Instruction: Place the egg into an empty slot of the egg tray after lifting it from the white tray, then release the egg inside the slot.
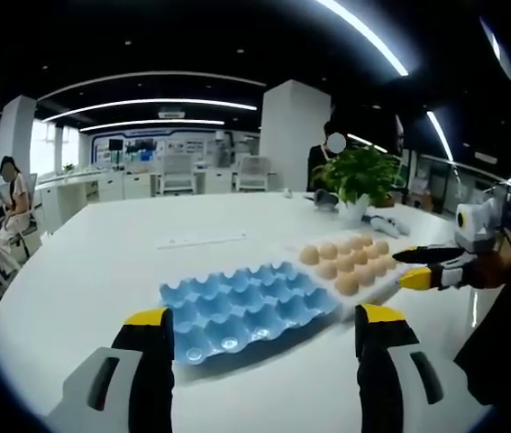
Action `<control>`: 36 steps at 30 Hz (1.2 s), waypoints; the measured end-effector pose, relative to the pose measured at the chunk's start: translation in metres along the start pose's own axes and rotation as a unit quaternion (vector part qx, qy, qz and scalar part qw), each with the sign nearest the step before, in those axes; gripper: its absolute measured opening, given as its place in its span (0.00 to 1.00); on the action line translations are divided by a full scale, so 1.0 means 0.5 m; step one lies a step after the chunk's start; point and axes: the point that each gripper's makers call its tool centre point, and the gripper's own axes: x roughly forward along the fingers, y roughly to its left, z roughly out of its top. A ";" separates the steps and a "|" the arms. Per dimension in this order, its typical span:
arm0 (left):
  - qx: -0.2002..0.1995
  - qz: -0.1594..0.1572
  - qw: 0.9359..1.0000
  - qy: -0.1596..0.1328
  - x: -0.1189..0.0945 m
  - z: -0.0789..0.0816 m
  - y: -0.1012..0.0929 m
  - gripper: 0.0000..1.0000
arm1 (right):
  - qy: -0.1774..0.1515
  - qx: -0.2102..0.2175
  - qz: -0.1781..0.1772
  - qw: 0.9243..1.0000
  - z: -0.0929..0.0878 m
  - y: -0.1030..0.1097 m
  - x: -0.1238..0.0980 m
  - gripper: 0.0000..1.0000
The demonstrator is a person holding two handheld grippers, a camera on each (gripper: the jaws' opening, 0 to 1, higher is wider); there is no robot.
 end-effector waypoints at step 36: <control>0.006 0.019 1.000 -0.003 -0.018 0.005 0.025 0.82 | 0.153 -0.257 0.063 0.952 -0.049 0.026 0.154 0.24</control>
